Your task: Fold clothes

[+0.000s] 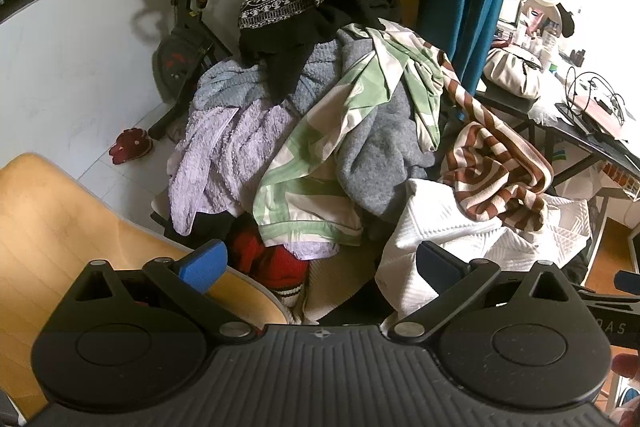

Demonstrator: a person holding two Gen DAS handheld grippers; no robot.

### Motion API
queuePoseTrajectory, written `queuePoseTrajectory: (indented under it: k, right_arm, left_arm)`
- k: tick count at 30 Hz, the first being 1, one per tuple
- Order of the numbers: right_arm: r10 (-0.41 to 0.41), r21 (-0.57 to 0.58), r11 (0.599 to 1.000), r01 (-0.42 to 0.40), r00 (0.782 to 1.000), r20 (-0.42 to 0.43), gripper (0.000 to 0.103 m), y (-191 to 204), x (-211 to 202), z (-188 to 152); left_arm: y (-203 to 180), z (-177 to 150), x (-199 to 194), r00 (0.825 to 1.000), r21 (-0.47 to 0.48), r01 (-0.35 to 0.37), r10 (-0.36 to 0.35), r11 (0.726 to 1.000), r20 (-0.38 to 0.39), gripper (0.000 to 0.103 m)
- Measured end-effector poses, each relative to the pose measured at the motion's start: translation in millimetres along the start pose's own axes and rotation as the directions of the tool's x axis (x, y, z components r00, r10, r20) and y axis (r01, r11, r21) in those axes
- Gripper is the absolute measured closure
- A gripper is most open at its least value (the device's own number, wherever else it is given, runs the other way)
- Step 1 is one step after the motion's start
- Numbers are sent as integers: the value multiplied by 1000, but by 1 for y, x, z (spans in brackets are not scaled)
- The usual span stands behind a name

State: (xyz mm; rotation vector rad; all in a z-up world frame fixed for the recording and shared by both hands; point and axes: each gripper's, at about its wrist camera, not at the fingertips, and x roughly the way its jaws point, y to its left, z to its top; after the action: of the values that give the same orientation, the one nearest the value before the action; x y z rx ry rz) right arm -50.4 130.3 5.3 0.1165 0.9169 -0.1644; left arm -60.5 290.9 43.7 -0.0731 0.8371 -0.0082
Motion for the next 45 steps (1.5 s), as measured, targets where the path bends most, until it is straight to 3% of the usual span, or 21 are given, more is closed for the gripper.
queuePoseTrajectory:
  k: [16, 22, 30, 45]
  right_arm:
    - [-101, 24, 994, 103, 992, -80, 1, -26, 9, -16]
    - [-88, 22, 996, 92, 989, -119, 1, -42, 32, -8]
    - [-18, 37, 999, 22, 994, -109, 1, -65, 71, 39]
    - [134, 64, 990, -125, 976, -173, 1, -113, 146, 93]
  left_arm:
    - [-28, -8, 30, 993, 20, 80, -78, 997, -92, 0]
    - [-47, 1, 52, 989, 26, 78, -74, 997, -128, 0]
    - [-67, 33, 80, 991, -5, 13, -14, 1000, -136, 0]
    - [-108, 74, 122, 972, -59, -153, 140, 986, -189, 0]
